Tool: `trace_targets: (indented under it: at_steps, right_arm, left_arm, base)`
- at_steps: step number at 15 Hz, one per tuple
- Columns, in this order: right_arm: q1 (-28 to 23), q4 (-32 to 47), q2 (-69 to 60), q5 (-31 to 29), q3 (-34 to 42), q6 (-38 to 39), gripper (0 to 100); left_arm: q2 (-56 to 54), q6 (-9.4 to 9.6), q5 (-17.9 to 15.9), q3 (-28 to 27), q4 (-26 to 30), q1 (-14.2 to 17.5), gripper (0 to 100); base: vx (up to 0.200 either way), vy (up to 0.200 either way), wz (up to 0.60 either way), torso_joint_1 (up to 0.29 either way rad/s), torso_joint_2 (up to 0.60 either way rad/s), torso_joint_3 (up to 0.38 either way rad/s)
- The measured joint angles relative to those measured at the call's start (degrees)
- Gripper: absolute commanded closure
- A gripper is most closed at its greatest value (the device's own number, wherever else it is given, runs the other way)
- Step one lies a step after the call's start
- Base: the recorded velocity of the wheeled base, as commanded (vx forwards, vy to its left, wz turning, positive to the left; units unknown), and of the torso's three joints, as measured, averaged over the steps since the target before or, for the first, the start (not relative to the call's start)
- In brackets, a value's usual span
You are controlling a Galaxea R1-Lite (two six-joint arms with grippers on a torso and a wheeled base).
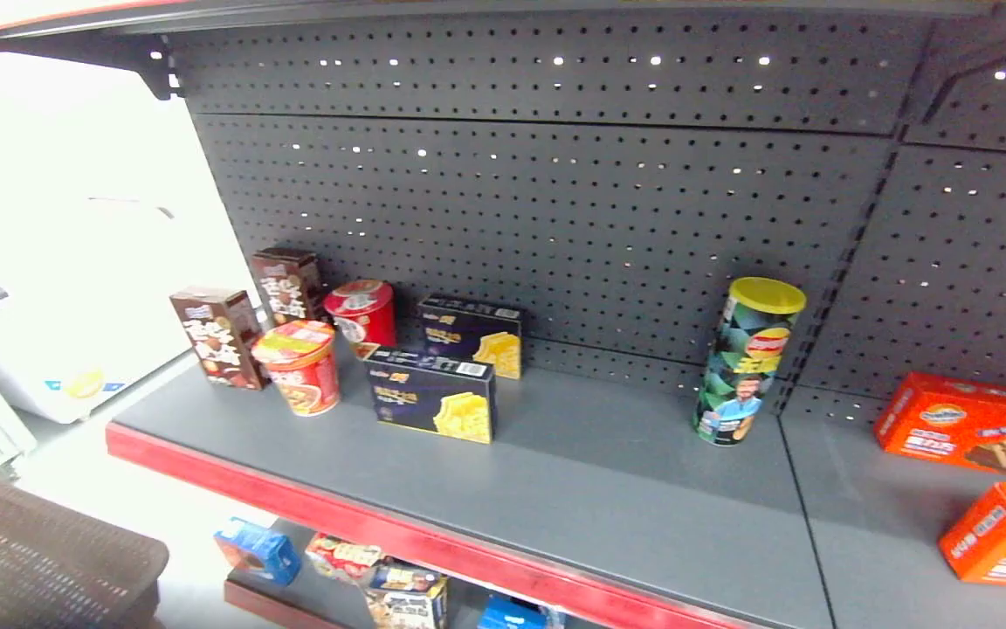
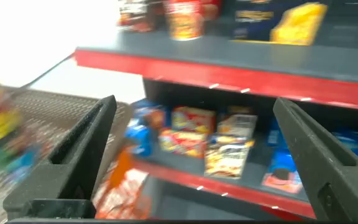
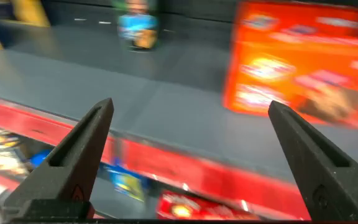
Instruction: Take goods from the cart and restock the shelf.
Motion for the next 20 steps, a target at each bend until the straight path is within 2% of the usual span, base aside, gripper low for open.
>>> trace_targets:
  at_steps: [10, 11, 15, 17, 20]
  right_arm:
    - [0.0, 0.0, 0.0, 0.0, 0.0, 0.0, 0]
    - [0.0, 0.0, 0.0, 0.0, 0.0, 0.0, 0]
    - [0.0, 0.0, 0.0, -0.1, 0.0, 0.1, 0]
    - [0.0, 0.0, 0.0, -0.1, 0.0, 0.1, 0]
    - [0.0, 0.0, 0.0, 0.0, 0.0, 0.0, 0]
  left_arm:
    - [0.0, 0.05, -0.1, 0.0, 0.0, -0.1, 0]
    - [0.0, 0.56, -0.7, 0.0, 0.0, -0.1, 0]
    - [0.0, 0.84, -1.1, -0.1, 0.3, -0.1, 0]
    - [1.1, 2.24, -1.0, -3.5, 1.3, 0.0, 0]
    - [10.9, 2.93, -1.7, -15.3, 4.7, -0.1, 0]
  base:
    - [0.000, 0.000, 0.60, 0.003, 0.00, 0.003]
    - [0.000, 0.000, 0.60, 0.007, 0.00, 0.002]
    - [0.000, 0.000, 0.00, 0.000, 0.00, 0.000]
    - [0.000, 0.000, 0.00, 0.000, 0.00, 0.000]
    - [0.000, 0.000, 0.00, 0.000, 0.00, 0.000]
